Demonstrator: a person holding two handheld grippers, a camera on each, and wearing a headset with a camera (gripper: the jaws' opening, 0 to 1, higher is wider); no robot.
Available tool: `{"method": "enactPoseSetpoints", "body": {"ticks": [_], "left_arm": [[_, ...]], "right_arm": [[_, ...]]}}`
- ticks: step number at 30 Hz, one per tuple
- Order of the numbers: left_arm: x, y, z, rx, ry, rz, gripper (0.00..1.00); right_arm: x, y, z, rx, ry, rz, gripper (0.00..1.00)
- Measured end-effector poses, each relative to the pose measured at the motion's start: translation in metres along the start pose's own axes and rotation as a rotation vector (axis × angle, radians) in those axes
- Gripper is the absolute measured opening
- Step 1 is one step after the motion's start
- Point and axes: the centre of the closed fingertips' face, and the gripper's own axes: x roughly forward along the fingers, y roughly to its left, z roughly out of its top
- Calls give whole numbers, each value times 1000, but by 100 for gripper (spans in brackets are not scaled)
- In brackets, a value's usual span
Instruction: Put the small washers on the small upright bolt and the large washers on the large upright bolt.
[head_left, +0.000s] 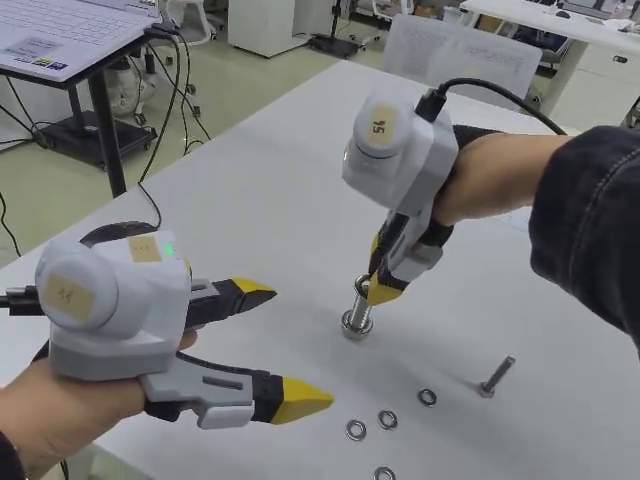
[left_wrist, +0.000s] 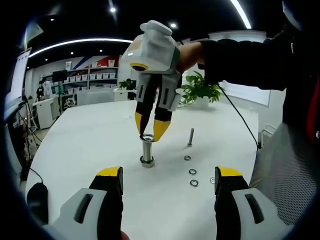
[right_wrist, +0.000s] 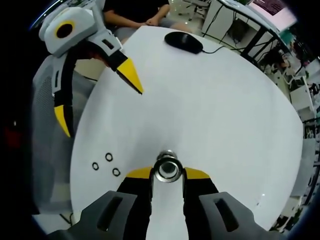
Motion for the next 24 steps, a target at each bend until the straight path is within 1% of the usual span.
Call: {"method": "enactPoseSetpoints", "body": {"ticks": [8, 24], "left_arm": [[1, 1, -1, -2, 5, -2, 74], [0, 2, -3, -9, 7, 0, 74]], "right_arm": [[2, 1, -1, 0, 2, 4, 23], [11, -4, 0, 7, 3, 18, 23]]}}
